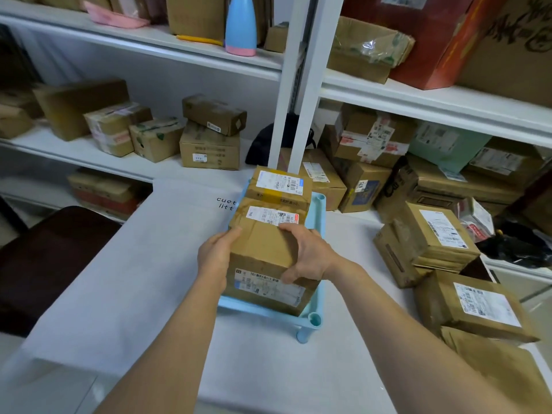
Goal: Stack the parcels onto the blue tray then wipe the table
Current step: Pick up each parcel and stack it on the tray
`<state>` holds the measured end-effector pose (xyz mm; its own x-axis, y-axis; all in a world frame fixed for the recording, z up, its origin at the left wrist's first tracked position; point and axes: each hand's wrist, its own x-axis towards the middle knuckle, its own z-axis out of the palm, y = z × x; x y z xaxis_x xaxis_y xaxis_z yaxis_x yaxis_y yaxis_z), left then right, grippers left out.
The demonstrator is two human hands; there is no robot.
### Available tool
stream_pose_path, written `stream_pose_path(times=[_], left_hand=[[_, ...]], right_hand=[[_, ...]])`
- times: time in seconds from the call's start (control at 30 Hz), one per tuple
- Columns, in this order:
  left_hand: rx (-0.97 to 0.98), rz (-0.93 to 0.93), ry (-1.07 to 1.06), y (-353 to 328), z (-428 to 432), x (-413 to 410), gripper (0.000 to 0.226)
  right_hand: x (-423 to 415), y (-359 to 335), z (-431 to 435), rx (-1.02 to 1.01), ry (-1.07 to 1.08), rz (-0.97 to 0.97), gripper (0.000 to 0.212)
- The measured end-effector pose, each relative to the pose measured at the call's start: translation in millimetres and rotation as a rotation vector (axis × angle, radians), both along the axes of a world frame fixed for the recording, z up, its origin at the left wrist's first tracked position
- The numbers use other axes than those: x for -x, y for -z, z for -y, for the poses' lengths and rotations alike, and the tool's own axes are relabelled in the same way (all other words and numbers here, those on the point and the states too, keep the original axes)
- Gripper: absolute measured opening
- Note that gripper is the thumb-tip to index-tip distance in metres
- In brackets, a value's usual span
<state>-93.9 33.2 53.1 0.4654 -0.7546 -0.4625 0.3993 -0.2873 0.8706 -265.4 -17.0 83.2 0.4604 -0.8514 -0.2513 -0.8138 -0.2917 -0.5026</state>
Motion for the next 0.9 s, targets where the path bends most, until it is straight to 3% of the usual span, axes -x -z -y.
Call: stream_pose_path(times=[0.2, 0.3, 0.4, 0.57, 0.7, 0.9], left_hand=[[-0.045, 0.041, -0.029, 2, 1, -6, 0.024], [-0.052, 0.151, -0.035, -4, 8, -8, 0.032], [-0.091, 0.456, -0.019, -18, 16, -4, 0.034], [-0.056, 0.927, 0.124, -35, 34, 18, 0.029], [0.054, 1.007, 0.198, -44, 49, 47, 0.017], [0.172, 1.031, 0.404, -43, 74, 113, 0.033]], right_hand=[[-8, 3, 3, 0.044, -0.093, -0.127, 0.108], [-6, 2, 5, -0.029, -0.031, -0.016, 0.097], [-2, 2, 8, -0.04, 0.083, 0.147, 0.078], [8, -1, 12, 0.048, 0.176, 0.174, 0.052], [22, -5, 12, 0.093, 0.255, 0.22, 0.045], [81, 4, 13, 0.086, 0.467, 0.291, 0.048]])
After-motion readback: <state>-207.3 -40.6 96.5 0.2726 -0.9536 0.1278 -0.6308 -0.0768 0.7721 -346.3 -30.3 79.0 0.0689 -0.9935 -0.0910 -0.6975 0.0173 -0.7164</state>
